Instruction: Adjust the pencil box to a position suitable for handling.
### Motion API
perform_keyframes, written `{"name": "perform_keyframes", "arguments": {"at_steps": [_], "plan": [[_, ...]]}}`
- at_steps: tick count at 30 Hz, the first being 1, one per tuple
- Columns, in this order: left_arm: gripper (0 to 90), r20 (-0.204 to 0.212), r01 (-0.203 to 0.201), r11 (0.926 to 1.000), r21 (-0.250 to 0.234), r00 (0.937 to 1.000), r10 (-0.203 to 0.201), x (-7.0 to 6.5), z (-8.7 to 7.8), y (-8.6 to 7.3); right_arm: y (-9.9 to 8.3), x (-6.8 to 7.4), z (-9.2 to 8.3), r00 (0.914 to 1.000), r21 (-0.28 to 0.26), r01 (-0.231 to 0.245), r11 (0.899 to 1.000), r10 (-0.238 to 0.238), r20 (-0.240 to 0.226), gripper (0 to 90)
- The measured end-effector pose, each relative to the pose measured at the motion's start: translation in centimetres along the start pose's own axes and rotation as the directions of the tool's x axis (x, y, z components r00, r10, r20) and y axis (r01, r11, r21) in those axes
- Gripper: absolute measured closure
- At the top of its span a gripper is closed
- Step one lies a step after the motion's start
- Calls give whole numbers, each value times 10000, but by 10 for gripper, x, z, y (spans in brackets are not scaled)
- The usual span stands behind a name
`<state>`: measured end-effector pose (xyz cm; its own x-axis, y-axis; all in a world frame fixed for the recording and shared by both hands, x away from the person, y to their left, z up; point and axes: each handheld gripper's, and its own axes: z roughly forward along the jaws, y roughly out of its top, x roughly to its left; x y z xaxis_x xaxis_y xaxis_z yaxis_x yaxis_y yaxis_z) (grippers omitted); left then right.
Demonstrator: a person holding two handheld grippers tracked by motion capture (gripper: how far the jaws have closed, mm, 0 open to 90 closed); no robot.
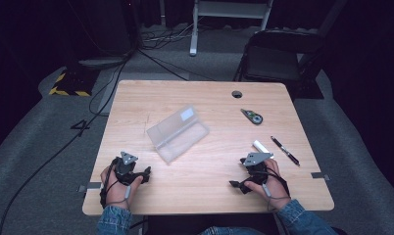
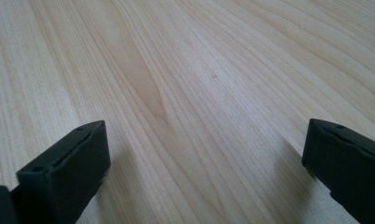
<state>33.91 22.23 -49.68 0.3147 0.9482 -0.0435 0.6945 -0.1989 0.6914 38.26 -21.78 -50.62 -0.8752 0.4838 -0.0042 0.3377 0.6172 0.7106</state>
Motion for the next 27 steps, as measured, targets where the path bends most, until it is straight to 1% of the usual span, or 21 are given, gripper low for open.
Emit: {"name": "perform_keyframes", "arguments": {"at_steps": [1,2,4,5,6,11,15,16,19,24,25,27], "plan": [[263,35,125,9998,-181,9999,-124,0,-3,2,0,0,0,10000,1,8,10000,-8,-5,13],[266,56,150,9995,-280,9999,-148,-1,-6,4,0,0,0,10000,0,10,10000,-10,-4,13],[267,187,145,9994,-306,9997,-139,-2,-11,9,0,0,0,10000,-2,12,10000,-12,-5,13],[267,224,51,9995,-315,9997,-44,-2,-13,11,0,0,0,10000,-2,12,10000,-12,-6,13],[268,224,92,9994,-324,9997,-84,-3,-14,13,0,0,0,10000,-3,14,10000,-14,-3,13],[270,516,91,9995,-304,9986,-75,-6,-19,22,0,0,0,10000,-4,20,10000,-20,-13,13],[266,564,137,9993,-350,9983,-117,-7,-20,27,0,0,0,10000,-8,37,10000,-37,-20,13],[265,591,96,9992,-378,9982,-73,-7,-20,29,0,0,0,10000,-7,45,10000,-45,-23,13],[258,628,118,9984,-544,9980,-83,-8,-18,33,0,0,0,10000,-8,43,10000,-43,-25,13],[256,772,173,9979,-616,9969,-126,-9,-11,41,0,0,0,10000,-11,46,10000,-46,-26,13],[253,752,208,9978,-627,9970,-161,-10,-10,43,0,0,0,10000,-9,46,10000,-46,-25,13],[244,729,155,9976,-678,9973,-105,-11,-7,46,0,0,0,10000,-12,47,10000,-47,-24,13]]}}
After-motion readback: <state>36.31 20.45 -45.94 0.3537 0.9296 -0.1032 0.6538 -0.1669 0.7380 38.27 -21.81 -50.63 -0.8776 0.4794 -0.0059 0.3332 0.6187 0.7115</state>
